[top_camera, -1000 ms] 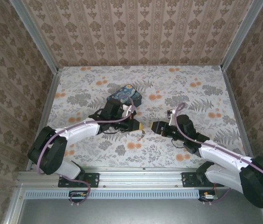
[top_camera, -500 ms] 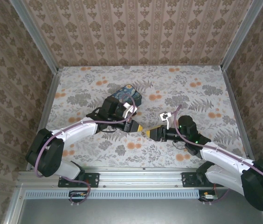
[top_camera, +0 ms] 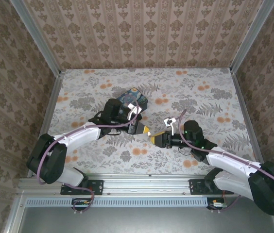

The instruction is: Unlock the padlock with the key

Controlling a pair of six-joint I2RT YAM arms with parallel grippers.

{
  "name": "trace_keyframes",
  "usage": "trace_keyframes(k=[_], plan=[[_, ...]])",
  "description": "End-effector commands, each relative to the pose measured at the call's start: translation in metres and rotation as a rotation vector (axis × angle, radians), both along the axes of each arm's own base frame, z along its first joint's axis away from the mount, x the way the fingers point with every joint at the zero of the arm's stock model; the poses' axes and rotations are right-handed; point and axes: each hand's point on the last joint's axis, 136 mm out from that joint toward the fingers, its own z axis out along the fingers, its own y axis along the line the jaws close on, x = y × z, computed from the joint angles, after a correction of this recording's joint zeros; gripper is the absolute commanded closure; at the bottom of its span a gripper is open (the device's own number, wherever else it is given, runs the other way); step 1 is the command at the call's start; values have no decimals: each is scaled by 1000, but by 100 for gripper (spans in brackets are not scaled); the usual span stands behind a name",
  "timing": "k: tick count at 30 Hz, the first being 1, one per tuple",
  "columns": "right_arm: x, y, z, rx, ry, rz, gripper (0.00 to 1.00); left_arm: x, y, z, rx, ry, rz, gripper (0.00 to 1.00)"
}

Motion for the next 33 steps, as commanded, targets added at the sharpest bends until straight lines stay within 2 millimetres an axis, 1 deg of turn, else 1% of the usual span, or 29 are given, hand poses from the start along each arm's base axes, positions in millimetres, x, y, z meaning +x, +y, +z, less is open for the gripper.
trace_keyframes(k=[1,3,4,5,7,8,11,13,14,16,20,23,26,28,29,30,33], plan=[[28,-21,15,-112,-135,-233,55,21,12,-13,108,155,153,100],[26,-33,25,-173,-263,-296,48,29,23,-26,176,282,229,100],[25,-38,30,-190,-308,-306,48,32,30,-33,214,332,280,100],[26,-42,31,-215,-342,-314,49,34,35,-36,236,365,316,100],[30,-46,32,-276,-401,-325,57,37,47,-44,293,468,396,100],[33,-45,30,-307,-434,-330,60,39,50,-46,300,518,428,100],[34,-26,25,-394,-568,-253,61,39,55,-47,324,644,505,100],[32,-9,23,-465,-684,-200,58,40,59,-46,349,697,561,100],[28,4,23,-507,-762,-157,58,39,63,-46,368,722,596,100],[25,22,24,-547,-865,-110,58,38,69,-45,397,750,639,100],[26,46,22,-611,-984,-70,61,34,70,-42,404,791,653,100],[24,59,18,-644,-1048,-52,64,34,71,-41,397,796,662,100],[28,66,12,-679,-1088,-62,64,34,69,-39,385,796,650,100],[29,71,8,-688,-1097,-52,65,33,69,-40,379,803,648,100],[30,73,9,-685,-1102,-52,65,34,69,-40,370,805,648,100],[32,76,1,-701,-1096,-41,65,34,68,-40,368,810,647,100],[37,79,-1,-714,-1107,-57,65,34,69,-40,360,813,644,100]])
